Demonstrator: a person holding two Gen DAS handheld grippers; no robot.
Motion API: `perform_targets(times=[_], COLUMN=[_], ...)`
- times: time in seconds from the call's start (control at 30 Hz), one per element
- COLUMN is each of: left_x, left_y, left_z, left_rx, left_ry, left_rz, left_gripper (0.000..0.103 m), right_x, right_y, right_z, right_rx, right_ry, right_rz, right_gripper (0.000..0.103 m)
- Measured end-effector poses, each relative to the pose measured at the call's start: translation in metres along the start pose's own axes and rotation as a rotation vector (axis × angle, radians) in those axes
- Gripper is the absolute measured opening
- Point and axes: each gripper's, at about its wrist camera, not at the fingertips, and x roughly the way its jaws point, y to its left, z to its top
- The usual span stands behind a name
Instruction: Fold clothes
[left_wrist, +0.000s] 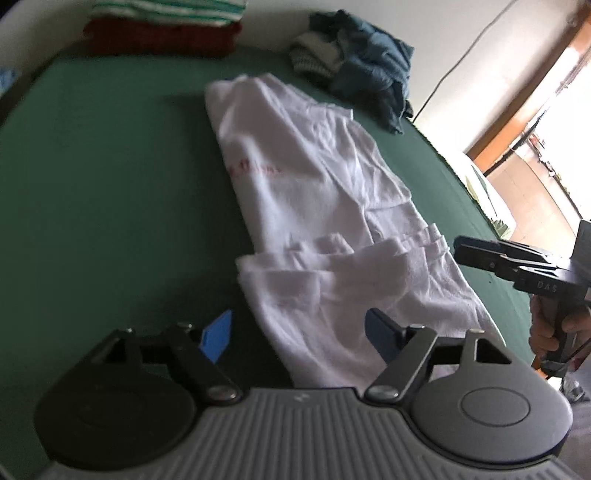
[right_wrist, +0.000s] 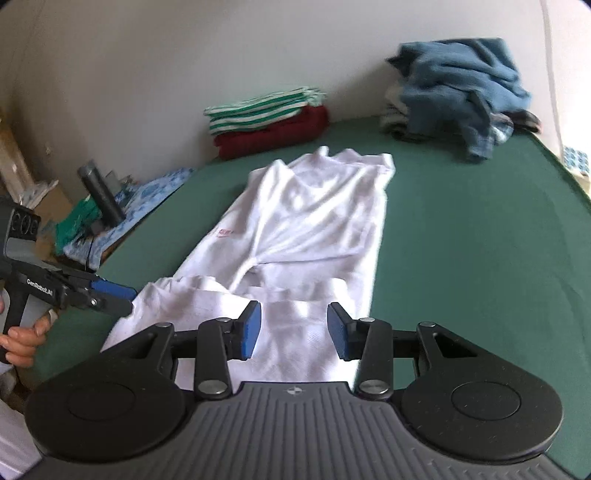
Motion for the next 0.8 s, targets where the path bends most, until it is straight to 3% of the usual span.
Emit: perform_targets(times=[0.07, 0.13, 0.2, 0.23, 0.27, 0.3, 0.33, 0.4, 0.63, 0.77, 0.8], left_x=[0.005, 0.009, 0.008, 0.008, 0.007, 0.007, 0.003, -0.004, -0.011, 0.03, 0.035], left_y=[0.0, 0.0, -0.001, -0.003, -0.004, -0.006, -0.011, -0.021, -0.043, -0.02, -0.013], left_z=[-0.001, 0.0, 0.001, 0.001, 0.0, 0.0, 0.002, 0.005, 0.024, 0.021, 0.017], left_rx=[-0.024, -0.049, -0.046, -0.034, -0.023, -0.011, 0.009, 0.049, 0.157, 0.098, 0.083], left_ry=[-0.016, -0.03, -0.034, -0.036, -0.037, -0.039, -0.053, -0.082, -0.147, -0.012, -0.001], left_rz=[0.005, 0.013, 0.01, 0.009, 0.008, 0.008, 0.0, -0.015, -0.079, -0.031, -0.014], left_gripper=[0.072, 0.059, 0.018, 0.011, 0.008, 0.007, 0.006, 0.003, 0.003, 0.003, 0.013], right_x=[0.007, 0.015, 0.023, 0.027, 0.03, 0.032, 0.033, 0.027, -0.018, -0.003, 0.006], right_y=[0.001, -0.002, -0.007, -0.009, -0.01, -0.011, -0.012, -0.012, -0.027, -0.029, -0.028], right_z=[0.003, 0.005, 0.006, 0.006, 0.005, 0.005, 0.004, 0.005, 0.005, -0.001, -0.003], right_rx=[-0.031, -0.058, -0.08, -0.093, -0.098, -0.097, -0.093, -0.079, 0.054, 0.06, 0.051], right_ry=[-0.002, 0.0, 0.019, 0.03, 0.044, 0.06, 0.072, 0.072, -0.017, 0.005, 0.014], right_rz=[-0.009, -0.022, -0.022, -0.021, -0.014, -0.003, 0.0, 0.003, 0.012, -0.017, -0.018], right_gripper=[0.043, 0.047, 0.051, 0.051, 0.049, 0.039, 0.02, 0.01, 0.008, 0.01, 0.011])
